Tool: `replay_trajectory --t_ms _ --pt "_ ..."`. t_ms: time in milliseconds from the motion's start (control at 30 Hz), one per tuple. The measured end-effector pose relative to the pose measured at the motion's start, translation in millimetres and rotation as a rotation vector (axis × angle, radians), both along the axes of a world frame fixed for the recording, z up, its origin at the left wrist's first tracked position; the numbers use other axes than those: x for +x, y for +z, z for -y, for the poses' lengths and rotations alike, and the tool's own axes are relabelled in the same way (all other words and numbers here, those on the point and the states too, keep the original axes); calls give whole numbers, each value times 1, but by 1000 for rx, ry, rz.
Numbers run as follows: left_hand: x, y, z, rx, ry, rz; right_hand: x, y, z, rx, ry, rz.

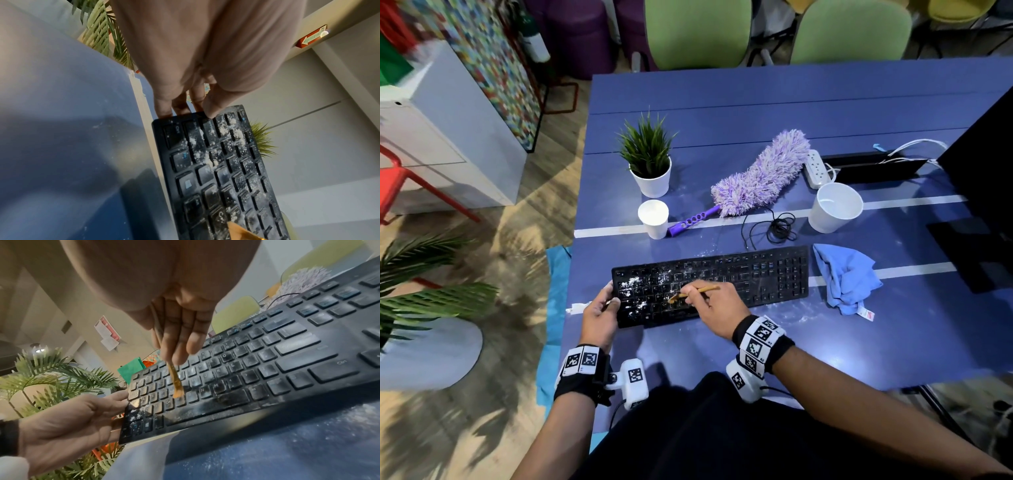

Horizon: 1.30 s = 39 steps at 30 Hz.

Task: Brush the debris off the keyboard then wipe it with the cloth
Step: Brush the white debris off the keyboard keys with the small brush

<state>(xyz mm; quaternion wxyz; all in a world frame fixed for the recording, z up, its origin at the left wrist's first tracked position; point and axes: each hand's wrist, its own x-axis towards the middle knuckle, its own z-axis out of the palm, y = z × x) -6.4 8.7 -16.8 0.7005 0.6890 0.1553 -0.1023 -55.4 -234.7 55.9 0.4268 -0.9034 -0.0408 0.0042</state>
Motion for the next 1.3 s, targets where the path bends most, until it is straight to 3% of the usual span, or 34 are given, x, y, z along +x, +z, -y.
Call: replay_trajectory --t_ms 167,300,400,533,667,867,1033,1167,1300 --pt "-2 0 -1 0 -10 2 2 3 -3 -27 89 -20" --pt "-1 -4 -2 6 -12 2 1 3 -1 -29 49 51" --pt "-1 -3 -2 7 7 -16 0 3 -2 -11 136 -68" --pt "0 -7 -3 10 12 -21 -5 1 -3 23 103 -36" --pt "-1 -7 -3 21 10 -26 -5 3 -2 82 144 -126" --pt "1 -6 -3 27 8 -20 -6 -2 18 -288 -57 -73" --pt "5 -7 -2 26 15 -29 -10 2 3 -47 124 -126" --pt "3 2 3 20 12 -15 -5 -1 8 -259 -35 -41" --pt "4 5 0 22 -3 10 2 0 12 -153 -74 -23"
